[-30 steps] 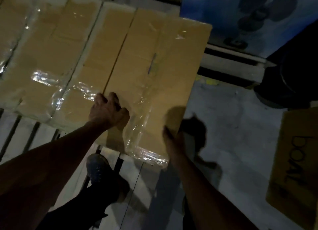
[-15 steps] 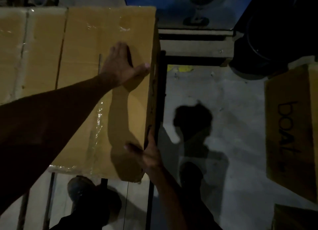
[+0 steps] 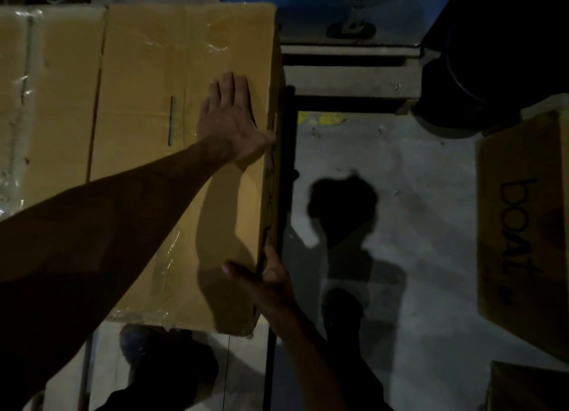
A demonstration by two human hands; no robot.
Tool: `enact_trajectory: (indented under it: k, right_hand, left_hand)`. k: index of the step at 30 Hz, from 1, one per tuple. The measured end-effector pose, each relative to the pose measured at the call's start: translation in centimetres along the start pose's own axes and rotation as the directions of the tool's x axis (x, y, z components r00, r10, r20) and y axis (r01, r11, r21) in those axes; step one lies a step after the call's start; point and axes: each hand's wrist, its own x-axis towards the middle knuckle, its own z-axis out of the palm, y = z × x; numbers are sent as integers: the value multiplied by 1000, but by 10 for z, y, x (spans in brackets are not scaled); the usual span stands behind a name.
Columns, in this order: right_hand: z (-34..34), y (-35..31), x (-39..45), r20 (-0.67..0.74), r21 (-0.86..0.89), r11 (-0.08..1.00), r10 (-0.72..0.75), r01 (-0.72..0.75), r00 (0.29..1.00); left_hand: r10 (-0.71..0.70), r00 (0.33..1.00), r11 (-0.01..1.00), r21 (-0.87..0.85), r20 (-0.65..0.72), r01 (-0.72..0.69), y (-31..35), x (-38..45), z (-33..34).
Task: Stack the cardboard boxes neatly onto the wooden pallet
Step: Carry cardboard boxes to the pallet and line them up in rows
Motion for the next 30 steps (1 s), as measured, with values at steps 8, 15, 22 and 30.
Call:
enact_trajectory:
  k: [8, 15, 22, 30]
  right_hand:
    - [6, 0, 3, -8, 31, 998, 58, -58, 998]
    - [6, 0, 5, 12, 4, 999, 33, -34, 999]
    - [8, 0, 6, 17, 7, 999, 31, -32, 999]
    - [2, -14, -1, 3, -84, 994, 69, -68, 998]
  left_hand:
    - [6, 1000, 1000, -14, -9, -6, 0, -2, -2]
    - [6, 1000, 1000, -6, -14, -6, -4, -4, 1]
    - [16, 1000, 1000, -23, 16, -16, -9, -3, -1]
    - [-12, 997, 998, -58, 75, 16, -38, -36, -6]
